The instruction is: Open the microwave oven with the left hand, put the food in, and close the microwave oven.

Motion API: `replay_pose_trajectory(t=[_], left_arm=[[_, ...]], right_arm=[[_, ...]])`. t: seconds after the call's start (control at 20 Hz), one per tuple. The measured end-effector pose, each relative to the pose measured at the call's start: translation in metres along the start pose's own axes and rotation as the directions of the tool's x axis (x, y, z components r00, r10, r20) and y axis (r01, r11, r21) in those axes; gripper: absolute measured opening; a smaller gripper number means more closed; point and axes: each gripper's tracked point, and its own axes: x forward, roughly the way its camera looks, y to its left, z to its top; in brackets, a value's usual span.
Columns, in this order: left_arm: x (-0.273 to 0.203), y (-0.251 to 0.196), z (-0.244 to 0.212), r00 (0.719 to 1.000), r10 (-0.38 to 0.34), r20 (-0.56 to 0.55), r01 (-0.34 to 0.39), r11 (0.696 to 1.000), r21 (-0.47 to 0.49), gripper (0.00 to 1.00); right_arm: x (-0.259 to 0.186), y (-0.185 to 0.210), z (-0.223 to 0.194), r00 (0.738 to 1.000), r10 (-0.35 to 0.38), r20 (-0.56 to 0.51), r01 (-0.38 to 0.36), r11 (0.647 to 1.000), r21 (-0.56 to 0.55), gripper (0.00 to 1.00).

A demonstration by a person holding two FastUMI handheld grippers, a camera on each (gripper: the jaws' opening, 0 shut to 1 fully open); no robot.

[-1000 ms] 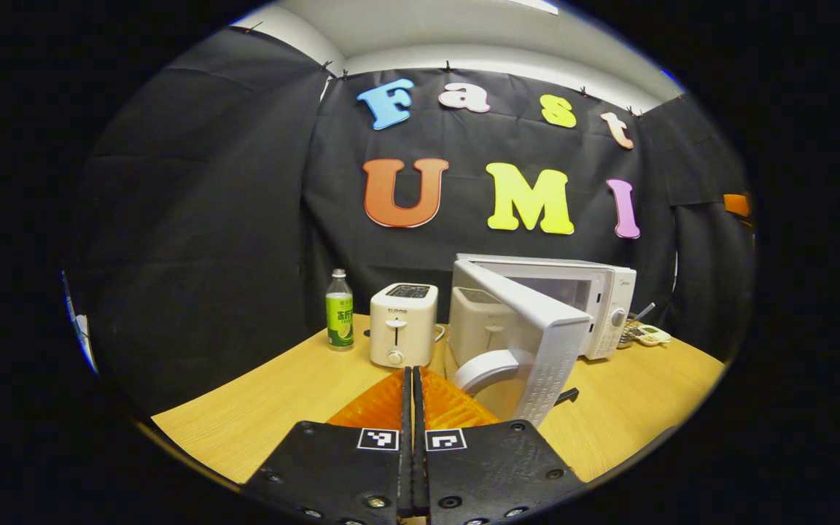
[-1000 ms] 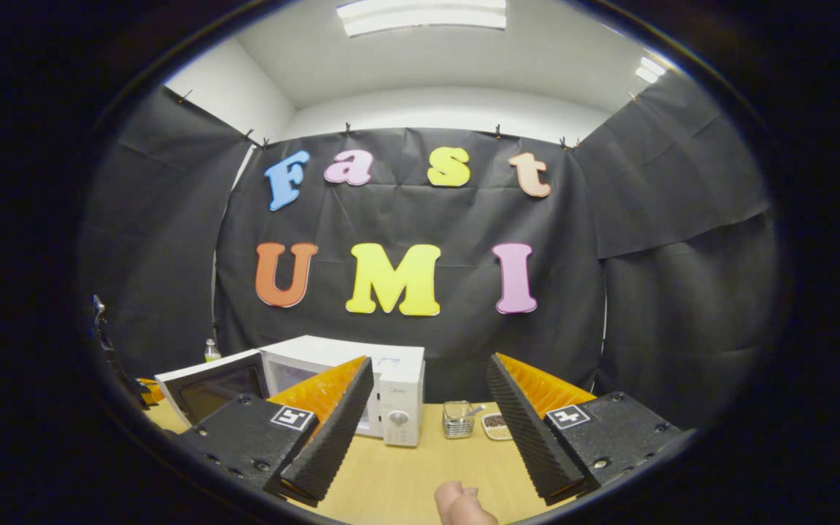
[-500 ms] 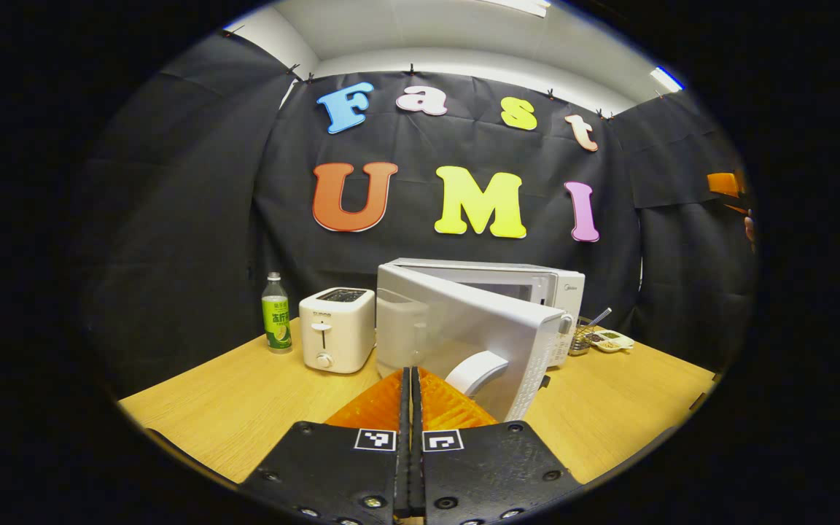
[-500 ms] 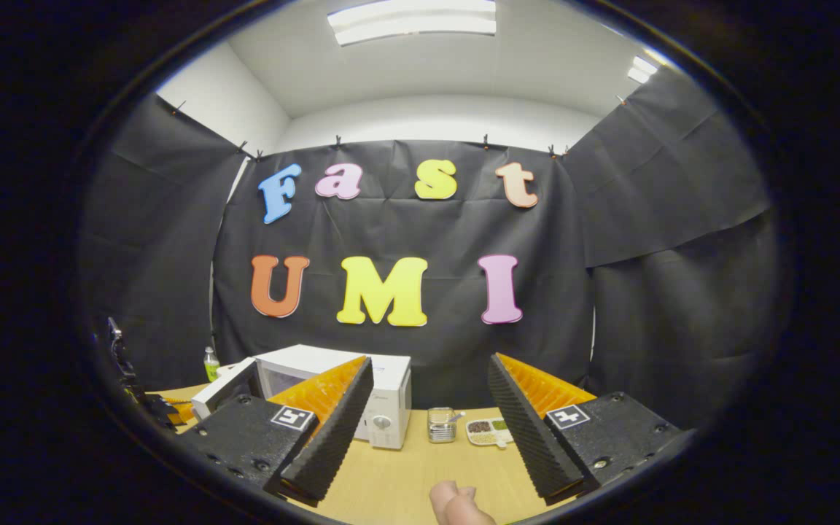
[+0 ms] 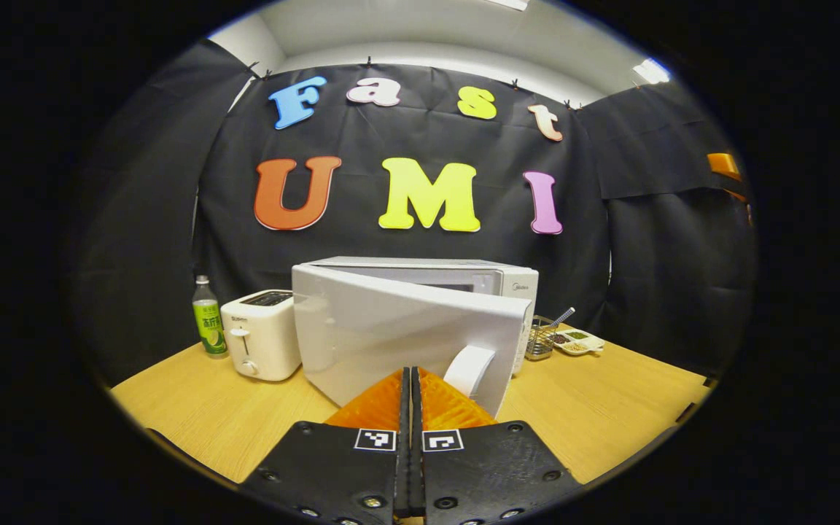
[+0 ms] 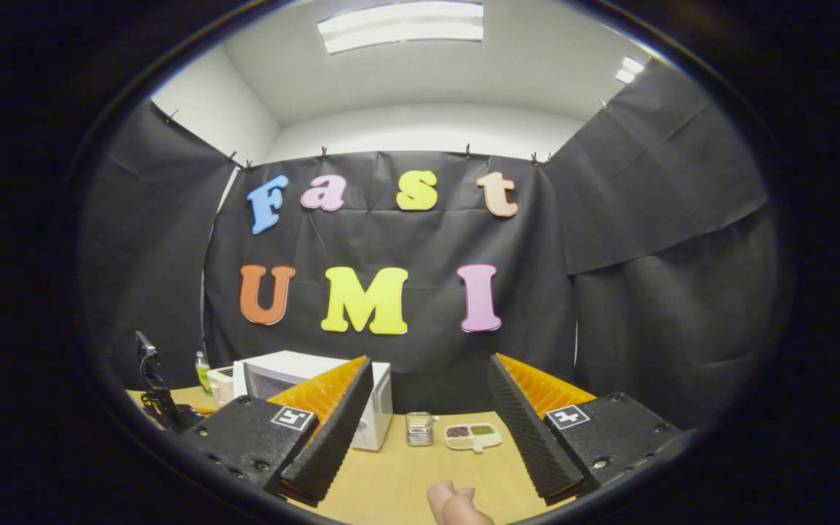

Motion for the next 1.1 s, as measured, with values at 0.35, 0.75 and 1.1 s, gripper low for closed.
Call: replay_pose_trajectory(t=[0.35, 0.75, 1.1], left_arm=[[0.061, -0.037, -0.004, 0.994, -0.105, 0.02, 0.105, 0.994, -0.018, 0.0], [0.111, -0.05, -0.009, 0.995, -0.105, 0.001, 0.105, 0.994, 0.011, 0.0], [0.147, -0.058, -0.005, 0.996, -0.09, 0.016, 0.089, 0.996, 0.021, 0.0]], right_arm=[[-0.006, -0.029, -0.005, 0.999, -0.038, -0.006, 0.038, 0.999, 0.021, 1.0], [-0.006, -0.042, -0.009, 0.998, -0.06, -0.014, 0.06, 0.998, 0.022, 1.0], [0.006, -0.046, -0.022, 0.997, -0.064, -0.05, 0.067, 0.997, 0.047, 0.92]])
